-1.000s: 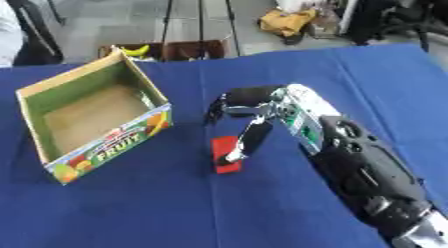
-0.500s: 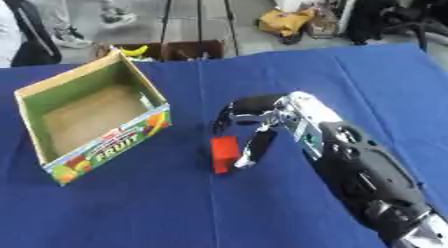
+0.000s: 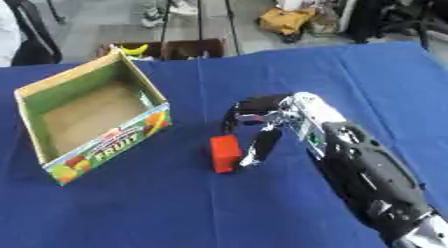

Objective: Pick up objects on the table and place them in the box.

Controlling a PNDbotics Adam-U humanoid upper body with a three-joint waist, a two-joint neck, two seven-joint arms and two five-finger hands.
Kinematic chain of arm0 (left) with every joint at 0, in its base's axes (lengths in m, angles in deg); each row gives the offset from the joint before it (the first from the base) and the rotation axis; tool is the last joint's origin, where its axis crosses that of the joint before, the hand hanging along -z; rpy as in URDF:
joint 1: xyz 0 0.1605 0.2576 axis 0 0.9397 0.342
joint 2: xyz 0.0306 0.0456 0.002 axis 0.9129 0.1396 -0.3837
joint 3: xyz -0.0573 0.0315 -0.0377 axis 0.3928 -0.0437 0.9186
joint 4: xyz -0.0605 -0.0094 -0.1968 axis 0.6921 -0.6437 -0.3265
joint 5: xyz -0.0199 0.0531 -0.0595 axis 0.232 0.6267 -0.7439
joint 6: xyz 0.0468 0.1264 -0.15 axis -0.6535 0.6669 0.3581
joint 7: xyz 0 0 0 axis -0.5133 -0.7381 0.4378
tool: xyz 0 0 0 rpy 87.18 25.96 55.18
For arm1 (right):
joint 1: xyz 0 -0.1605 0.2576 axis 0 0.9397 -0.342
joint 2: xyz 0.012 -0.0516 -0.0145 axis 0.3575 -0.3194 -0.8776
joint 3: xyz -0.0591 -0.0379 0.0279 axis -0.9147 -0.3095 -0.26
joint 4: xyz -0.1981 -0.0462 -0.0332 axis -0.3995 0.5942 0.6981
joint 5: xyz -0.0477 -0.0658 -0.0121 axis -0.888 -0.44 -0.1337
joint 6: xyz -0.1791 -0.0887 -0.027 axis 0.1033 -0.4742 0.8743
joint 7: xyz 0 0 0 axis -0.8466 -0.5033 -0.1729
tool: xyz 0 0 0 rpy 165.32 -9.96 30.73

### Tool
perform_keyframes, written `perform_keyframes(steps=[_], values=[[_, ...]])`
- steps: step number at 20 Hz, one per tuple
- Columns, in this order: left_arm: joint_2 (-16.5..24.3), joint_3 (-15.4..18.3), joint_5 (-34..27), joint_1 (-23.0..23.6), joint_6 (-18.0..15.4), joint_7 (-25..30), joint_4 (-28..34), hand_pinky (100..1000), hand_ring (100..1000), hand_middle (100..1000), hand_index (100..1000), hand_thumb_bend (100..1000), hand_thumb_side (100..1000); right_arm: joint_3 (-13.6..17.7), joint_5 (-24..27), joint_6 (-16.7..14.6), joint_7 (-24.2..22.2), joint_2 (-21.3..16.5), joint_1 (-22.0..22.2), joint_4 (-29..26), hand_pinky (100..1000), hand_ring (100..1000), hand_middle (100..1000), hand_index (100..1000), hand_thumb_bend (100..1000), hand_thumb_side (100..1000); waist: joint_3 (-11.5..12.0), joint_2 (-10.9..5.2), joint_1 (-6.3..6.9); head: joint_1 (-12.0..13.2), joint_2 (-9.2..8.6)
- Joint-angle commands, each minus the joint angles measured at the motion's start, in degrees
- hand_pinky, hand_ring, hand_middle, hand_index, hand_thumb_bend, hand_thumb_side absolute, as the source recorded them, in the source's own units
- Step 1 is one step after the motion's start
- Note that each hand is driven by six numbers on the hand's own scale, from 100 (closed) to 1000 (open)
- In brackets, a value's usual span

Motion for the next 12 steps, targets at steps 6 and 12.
perform_keyframes(steps=[6, 12], values=[[0.98, -0.26, 0.10, -0.49, -0.03, 0.16, 1.15, 350, 581, 663, 900, 499, 861, -0.48, 2.97, -19.05, -18.84, -0.22, -1.08, -1.75, 730, 772, 649, 835, 532, 540, 0.01, -0.67, 0.03, -0.10, -0.56], [1.05, -0.28, 0.12, -0.69, 0.04, 0.13, 1.15, 350, 582, 663, 900, 499, 859, -0.65, 3.31, -19.05, -18.84, -0.17, -1.10, -1.58, 728, 769, 631, 825, 516, 536, 0.03, -0.55, -0.09, 0.01, -0.81]])
